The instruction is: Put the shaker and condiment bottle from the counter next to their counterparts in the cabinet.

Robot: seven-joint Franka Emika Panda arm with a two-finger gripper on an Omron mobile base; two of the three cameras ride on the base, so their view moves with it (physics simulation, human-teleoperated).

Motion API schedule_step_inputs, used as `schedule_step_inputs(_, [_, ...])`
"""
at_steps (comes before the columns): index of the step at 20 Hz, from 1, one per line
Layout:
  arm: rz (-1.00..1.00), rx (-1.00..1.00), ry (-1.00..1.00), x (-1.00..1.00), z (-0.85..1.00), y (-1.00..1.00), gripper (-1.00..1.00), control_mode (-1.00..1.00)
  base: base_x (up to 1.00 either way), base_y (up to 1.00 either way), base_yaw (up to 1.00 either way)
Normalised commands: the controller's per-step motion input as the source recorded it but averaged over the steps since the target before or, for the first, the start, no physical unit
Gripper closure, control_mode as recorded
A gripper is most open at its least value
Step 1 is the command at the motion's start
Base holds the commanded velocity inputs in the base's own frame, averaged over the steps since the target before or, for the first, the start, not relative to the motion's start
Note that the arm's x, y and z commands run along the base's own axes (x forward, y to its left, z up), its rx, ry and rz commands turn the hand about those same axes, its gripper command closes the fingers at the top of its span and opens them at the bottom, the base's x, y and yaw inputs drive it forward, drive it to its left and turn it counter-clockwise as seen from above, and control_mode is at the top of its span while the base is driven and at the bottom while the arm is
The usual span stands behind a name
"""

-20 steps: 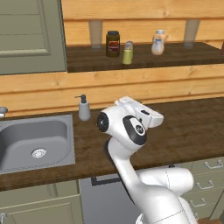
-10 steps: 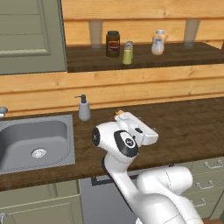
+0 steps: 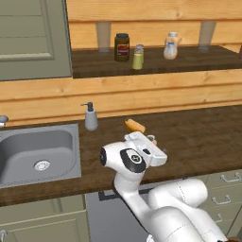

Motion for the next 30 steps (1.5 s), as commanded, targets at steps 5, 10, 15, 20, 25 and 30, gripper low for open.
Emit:
schedule_step_inputs(5, [-0.17, 0.0, 0.0, 0.37, -0.39, 0.21, -1.0, -1.0, 0.0, 0.0, 0.0])
schedule_step_inputs(10, [-0.21, 0.0, 0.0, 0.31, -0.24, 0.31, -1.0, -1.0, 0.0, 0.0, 0.0])
schedule_step_inputs(15, [-0.18, 0.0, 0.0, 0.42, -0.08, 0.19, -1.0, -1.0, 0.0, 0.0, 0.0])
schedule_step_inputs(20, [-0.05, 0.0, 0.0, 0.55, -0.11, 0.0, -1.0, -1.0, 0.0, 0.0, 0.0])
schedule_step_inputs(25, [0.0, 0.0, 0.0, 0.27, -0.24, 0.0, -1.0, -1.0, 0.0, 0.0, 0.0])
schedule_step_inputs(30, [0.0, 0.0, 0.0, 0.14, -0.2, 0.0, -1.0, -1.0, 0.0, 0.0, 0.0])
